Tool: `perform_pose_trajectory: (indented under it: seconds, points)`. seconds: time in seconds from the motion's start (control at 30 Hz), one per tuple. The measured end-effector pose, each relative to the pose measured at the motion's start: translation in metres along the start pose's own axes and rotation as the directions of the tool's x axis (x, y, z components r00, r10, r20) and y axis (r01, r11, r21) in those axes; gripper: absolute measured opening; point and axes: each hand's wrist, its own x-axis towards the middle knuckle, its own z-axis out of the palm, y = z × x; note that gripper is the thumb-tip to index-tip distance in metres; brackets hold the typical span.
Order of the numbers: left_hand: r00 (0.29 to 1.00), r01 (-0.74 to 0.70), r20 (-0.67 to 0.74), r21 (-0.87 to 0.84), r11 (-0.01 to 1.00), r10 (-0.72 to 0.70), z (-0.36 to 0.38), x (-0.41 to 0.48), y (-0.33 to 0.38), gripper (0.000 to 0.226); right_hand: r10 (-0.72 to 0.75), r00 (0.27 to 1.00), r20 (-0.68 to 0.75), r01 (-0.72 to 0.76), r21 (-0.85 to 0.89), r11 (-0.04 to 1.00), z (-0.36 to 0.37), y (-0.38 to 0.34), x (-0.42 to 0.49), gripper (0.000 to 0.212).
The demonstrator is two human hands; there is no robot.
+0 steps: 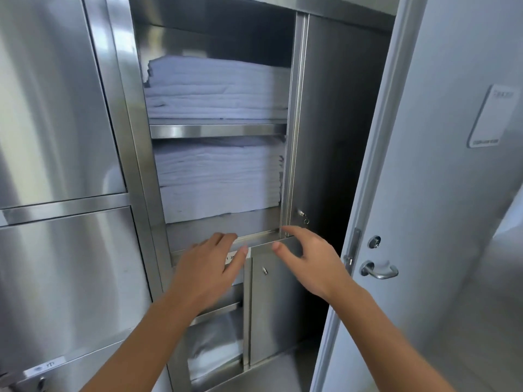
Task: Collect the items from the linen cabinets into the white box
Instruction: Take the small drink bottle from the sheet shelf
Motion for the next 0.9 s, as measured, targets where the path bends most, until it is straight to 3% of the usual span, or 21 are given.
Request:
perform_pose_trajectory:
  seconds: [0.37,0.6,0.9]
  points:
    - [1.000,0.007,0.004,0.111,0.994,-0.008,0.033,0.069,0.025,0.053,-0.013,1.000,0.015,0.011,0.098,0.995,0.000,0.073,0.071,0.065]
    - [0.997,0.067,-0.033,0.120,0.991,-0.063,0.038,0.082,0.007,0.065,-0.072,0.995,0.069,0.061,0.155,0.986,0.025,0.079,0.111,0.065]
    - [0.996,0.063,-0.065,0.032,0.998,-0.060,0.074,0.149,-0.025,0.057,-0.094,0.994,0.061,0.087,0.109,0.990,0.042,0.083,0.178,0.061]
